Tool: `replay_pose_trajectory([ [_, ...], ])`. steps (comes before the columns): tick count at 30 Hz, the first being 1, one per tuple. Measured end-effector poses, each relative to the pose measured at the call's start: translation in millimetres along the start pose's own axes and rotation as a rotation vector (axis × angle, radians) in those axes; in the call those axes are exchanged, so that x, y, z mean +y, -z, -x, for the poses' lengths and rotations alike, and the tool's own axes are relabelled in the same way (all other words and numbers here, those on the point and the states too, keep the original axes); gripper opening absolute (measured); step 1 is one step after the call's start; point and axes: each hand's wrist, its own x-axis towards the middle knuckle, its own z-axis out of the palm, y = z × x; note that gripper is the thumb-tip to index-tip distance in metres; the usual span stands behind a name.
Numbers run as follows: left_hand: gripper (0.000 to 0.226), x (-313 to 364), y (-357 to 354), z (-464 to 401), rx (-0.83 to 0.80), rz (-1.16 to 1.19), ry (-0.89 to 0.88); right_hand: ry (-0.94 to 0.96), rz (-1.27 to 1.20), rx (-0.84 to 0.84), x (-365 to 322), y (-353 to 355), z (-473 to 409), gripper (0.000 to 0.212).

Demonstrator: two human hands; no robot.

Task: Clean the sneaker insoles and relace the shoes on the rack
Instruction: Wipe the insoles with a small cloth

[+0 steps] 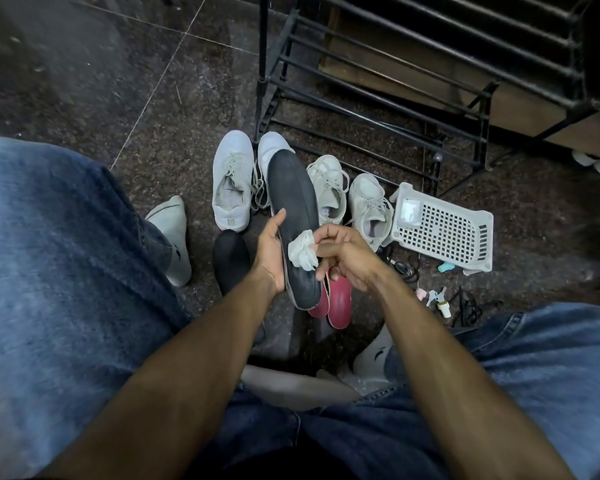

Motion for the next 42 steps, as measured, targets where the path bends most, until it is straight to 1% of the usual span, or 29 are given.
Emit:
replay_pose_trajectory([
  [2, 0.059, -0.2, -1.5, -1.5, -0.03, 0.039, 0.029, -0.015, 0.049, 0.034, -0.7, -2.2, 2.2, 0.012],
  [4, 0.067, -1.9, -0.5, -2.9, -0.057, 0.035, 0.047, 0.029, 0.189, 0.122, -1.3, -6.3, 2.6, 0.013],
  [6, 0.065, -1.6, 0.7, -3.9, -0.046, 0.057, 0.037, 0.173, 0.353, 0.242, 2.6, -8.4, 0.7, 0.02],
  [7, 0.062, -1.3, 1.3, -4.8, -0.037, 0.076, 0.019, 0.265, 0.477, 0.313, 5.2, -8.4, -0.6, 0.023],
  [9, 0.06, -0.6, 2.0, -6.8, -0.038, 0.087, -0.007, 0.397, 0.684, 0.393, 8.4, -7.0, -0.2, 0.023],
  [10, 0.062, 0.0, 1.0, -6.6, -0.039, 0.085, -0.01, 0.445, 0.733, 0.377, 7.3, -7.8, 1.9, 0.02],
  [12, 0.063, 0.5, 2.3, -9.3, -0.044, 0.091, -0.008, 0.493, 0.845, 0.277, 3.3, -11.6, 5.4, 0.019],
  [14, 0.061, 2.1, 1.5, -8.7, -0.025, 0.094, -0.025, 0.467, 1.038, 0.191, 2.2, -14.1, 4.1, 0.025],
  [15, 0.06, 3.0, 1.6, -9.2, -0.024, 0.097, -0.03, 0.441, 1.106, 0.183, 2.1, -14.9, 2.4, 0.028],
  [18, 0.058, 3.1, 1.0, -8.1, -0.011, 0.098, -0.041, 0.408, 1.106, 0.186, 4.7, -21.0, 2.1, 0.026],
  [21, 0.064, 3.2, 1.6, -10.0, -0.032, 0.152, -0.007, 0.43, 1.084, 0.094, 9.1, -34.0, 16.0, 0.018],
  [23, 0.064, 5.9, -1.3, -10.8, -0.034, 0.15, -0.001, 0.458, 1.073, 0.075, 10.2, -36.4, 23.2, 0.014],
  [24, 0.062, 6.1, -3.4, -10.6, -0.033, 0.133, -0.01, 0.471, 1.077, 0.103, 9.0, -34.0, 20.8, 0.014],
  [26, 0.056, 3.5, -6.7, -9.4, -0.028, 0.071, -0.043, 0.478, 1.087, 0.234, 2.5, -27.3, 7.5, 0.014],
  [28, 0.051, -1.6, -7.4, -10.0, -0.018, 0.026, -0.033, 0.414, 1.092, 0.379, -10.0, -20.7, -8.2, 0.012],
  [30, 0.05, -2.7, -6.9, -8.0, -0.033, 0.011, -0.002, 0.352, 1.081, 0.463, -16.9, -18.8, -17.2, 0.014],
  [32, 0.05, -0.3, -4.9, -8.9, -0.043, 0.055, -0.006, 0.353, 1.088, 0.441, -15.6, -24.5, -9.7, 0.014],
  [35, 0.06, 2.3, -2.6, -10.2, -0.058, 0.088, -0.003, 0.401, 1.152, 0.254, 1.0, -38.3, 19.0, 0.012],
  [36, 0.062, 2.8, -4.3, -9.5, -0.064, 0.084, 0.015, 0.399, 1.18, 0.223, 3.9, -40.2, 26.2, 0.012],
  [37, 0.061, 1.9, -5.2, -10.1, -0.057, 0.079, 0.013, 0.411, 1.2, 0.237, 3.8, -39.4, 26.6, 0.011],
  [39, 0.054, -1.7, -4.3, -15.2, -0.048, 0.074, -0.01, 0.42, 1.213, 0.342, -6.6, -33.1, 14.5, 0.014],
  [42, 0.052, -7.2, -5.8, -13.4, -0.071, 0.02, 0.041, 0.316, 1.203, 0.475, -28.9, -19.1, -6.2, 0.018],
])
